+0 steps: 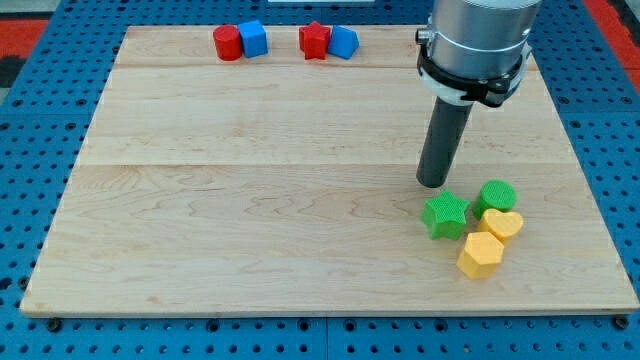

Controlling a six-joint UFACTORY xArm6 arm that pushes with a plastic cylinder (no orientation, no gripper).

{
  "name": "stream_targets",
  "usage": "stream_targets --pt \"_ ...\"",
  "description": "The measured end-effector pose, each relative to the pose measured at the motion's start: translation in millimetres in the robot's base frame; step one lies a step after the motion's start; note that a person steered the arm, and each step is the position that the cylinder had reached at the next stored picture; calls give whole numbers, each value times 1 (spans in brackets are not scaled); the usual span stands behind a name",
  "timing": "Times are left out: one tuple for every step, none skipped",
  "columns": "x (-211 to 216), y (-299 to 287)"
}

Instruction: Form a diagonal line with green star yellow heart and yellow hexagon at the bottom center

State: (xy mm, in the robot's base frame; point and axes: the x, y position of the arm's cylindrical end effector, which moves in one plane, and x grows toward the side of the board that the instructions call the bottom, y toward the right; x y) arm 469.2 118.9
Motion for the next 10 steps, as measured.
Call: stream_targets --pt "-20 -5" --pt "-47 23" --pt "-40 154" --pt "11 180" --pt "72 139" --pt "72 52" --pt "55 -36" --pt "28 -49" --pt "9 -91" --pt "3 -85"
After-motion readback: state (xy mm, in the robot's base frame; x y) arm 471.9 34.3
